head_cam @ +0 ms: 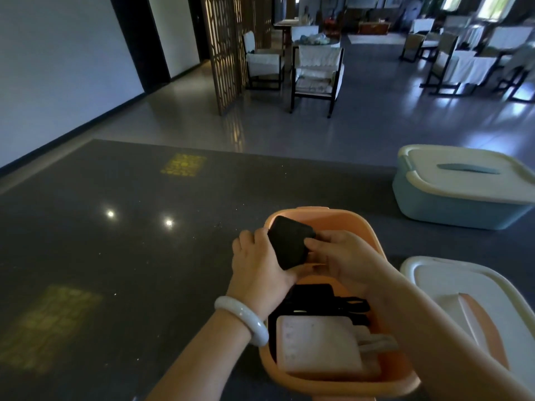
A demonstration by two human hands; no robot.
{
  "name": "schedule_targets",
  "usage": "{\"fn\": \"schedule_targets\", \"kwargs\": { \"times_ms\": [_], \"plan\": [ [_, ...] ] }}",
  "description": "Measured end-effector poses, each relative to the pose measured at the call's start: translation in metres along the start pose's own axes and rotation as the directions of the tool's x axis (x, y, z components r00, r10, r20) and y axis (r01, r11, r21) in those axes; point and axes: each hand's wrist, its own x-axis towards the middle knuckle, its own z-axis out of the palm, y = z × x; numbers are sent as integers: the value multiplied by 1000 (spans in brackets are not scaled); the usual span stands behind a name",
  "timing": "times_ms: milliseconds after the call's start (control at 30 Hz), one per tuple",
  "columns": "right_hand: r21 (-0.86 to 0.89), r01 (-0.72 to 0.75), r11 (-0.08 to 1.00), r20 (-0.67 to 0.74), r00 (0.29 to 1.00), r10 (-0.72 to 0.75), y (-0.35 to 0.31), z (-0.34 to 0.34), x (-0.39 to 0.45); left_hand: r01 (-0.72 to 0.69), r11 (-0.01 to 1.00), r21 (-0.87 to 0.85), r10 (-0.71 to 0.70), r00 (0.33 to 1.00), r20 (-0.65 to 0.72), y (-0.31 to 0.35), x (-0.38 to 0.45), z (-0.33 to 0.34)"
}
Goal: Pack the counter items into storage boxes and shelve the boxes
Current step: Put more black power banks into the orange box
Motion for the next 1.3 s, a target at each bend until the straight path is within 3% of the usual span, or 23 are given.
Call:
{"fn": "schedule_targets", "kwargs": {
  "times_ms": [167, 267, 333, 433, 500, 567, 633, 700, 800, 867, 1033, 1300],
  "plan": [
    [-4, 57, 998, -1, 998, -57, -9, -20, -5, 188, 880, -437, -93, 969, 230, -4, 21, -13],
    [-24, 106, 994, 7, 994, -106, -17, -23, -3, 274, 714, -644, -76, 945, 318, 1, 26, -17],
    [-41, 112, 993, -20, 993, -113, -21, -22, -3, 316, 610, -726, -81, 937, 340, 5, 26, -17],
    [-269, 131, 954, -23, 990, -142, -21, -18, -3, 324, 615, -719, -157, 944, 291, 7, 24, -9],
    [-511, 137, 849, -39, 983, -182, -20, -12, -4, 350, 585, -731, -234, 937, 261, 8, 21, -1],
    [-739, 110, 664, -54, 974, -221, -15, -5, -5, 371, 535, -759, -284, 925, 252, 9, 19, 5],
    [-846, 84, 526, -65, 964, -259, -9, 1, -6, 384, 503, -774, -287, 919, 269, 9, 17, 10],
    [-877, 94, 471, -71, 944, -322, -6, -2, -5, 358, 533, -766, -245, 932, 265, 7, 13, 12],
    [-890, 143, 432, -5, 946, -323, -10, -18, -3, 104, 850, -516, -126, 992, -7, -5, 7, 10],
    [-902, 172, 396, 74, 965, -251, -9, -29, -1, 34, 929, -370, -81, 991, -111, -17, 5, 8],
    [-923, 205, 327, 211, 977, -17, 1, -34, 13, 291, 882, -371, -232, 953, 196, -37, 0, 17],
    [-876, 188, 445, 321, 915, 245, 11, -31, 25, 247, 847, -470, -179, 966, 187, -40, -12, 26]
  ]
}}
